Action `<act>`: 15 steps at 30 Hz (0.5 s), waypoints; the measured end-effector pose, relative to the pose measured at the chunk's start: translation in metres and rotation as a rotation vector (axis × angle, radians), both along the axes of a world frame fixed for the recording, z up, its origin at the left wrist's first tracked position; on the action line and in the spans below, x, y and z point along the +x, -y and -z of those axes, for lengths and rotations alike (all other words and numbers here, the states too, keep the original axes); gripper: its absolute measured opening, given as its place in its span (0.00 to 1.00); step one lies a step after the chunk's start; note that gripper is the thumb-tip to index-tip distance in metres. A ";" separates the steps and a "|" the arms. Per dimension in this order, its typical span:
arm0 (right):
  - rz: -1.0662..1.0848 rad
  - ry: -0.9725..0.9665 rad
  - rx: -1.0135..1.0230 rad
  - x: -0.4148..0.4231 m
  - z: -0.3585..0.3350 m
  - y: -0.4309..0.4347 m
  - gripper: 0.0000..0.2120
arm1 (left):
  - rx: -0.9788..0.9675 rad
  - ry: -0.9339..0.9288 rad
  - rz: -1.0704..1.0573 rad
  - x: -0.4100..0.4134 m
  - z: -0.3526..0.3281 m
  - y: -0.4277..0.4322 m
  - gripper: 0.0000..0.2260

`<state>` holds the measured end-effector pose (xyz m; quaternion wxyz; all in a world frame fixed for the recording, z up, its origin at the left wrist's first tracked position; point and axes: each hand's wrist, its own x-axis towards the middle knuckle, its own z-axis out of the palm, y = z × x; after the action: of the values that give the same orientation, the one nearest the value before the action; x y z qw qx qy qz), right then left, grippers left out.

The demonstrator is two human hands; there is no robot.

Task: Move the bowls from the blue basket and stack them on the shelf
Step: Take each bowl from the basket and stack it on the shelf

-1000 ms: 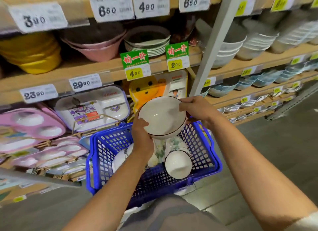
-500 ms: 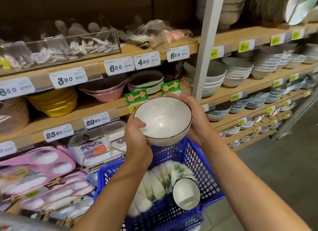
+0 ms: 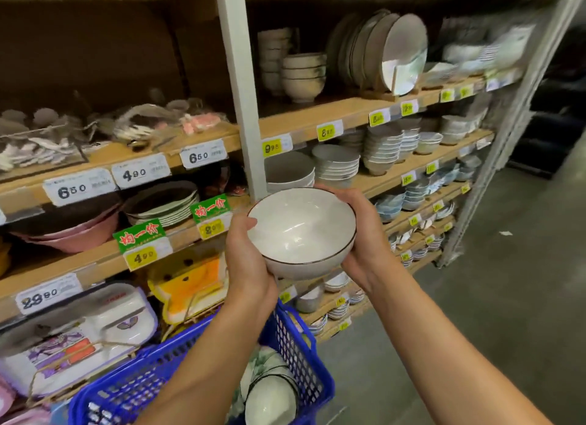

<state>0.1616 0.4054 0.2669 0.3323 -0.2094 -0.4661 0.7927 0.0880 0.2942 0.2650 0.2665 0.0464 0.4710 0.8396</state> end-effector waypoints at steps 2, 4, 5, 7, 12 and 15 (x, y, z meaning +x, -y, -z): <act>0.036 0.021 0.002 0.025 -0.005 -0.026 0.19 | 0.005 0.003 0.012 0.021 -0.002 -0.030 0.11; 0.059 0.019 0.014 0.050 -0.008 -0.054 0.17 | 0.025 -0.009 0.021 0.042 -0.006 -0.060 0.12; 0.065 0.018 0.022 0.062 -0.010 -0.067 0.16 | 0.033 -0.014 0.037 0.052 -0.007 -0.074 0.12; 0.083 0.027 0.032 0.083 -0.013 -0.092 0.15 | 0.027 -0.013 0.079 0.070 -0.009 -0.101 0.11; 0.157 0.065 0.000 0.125 -0.018 -0.143 0.17 | 0.000 0.025 0.167 0.105 -0.013 -0.155 0.12; 0.168 0.056 -0.025 0.141 -0.017 -0.167 0.19 | -0.029 0.035 0.212 0.118 -0.016 -0.179 0.13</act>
<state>0.3024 0.5724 0.2836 0.3818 -0.2738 -0.4463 0.7617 0.2057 0.4731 0.2806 0.3626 0.0774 0.4707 0.8006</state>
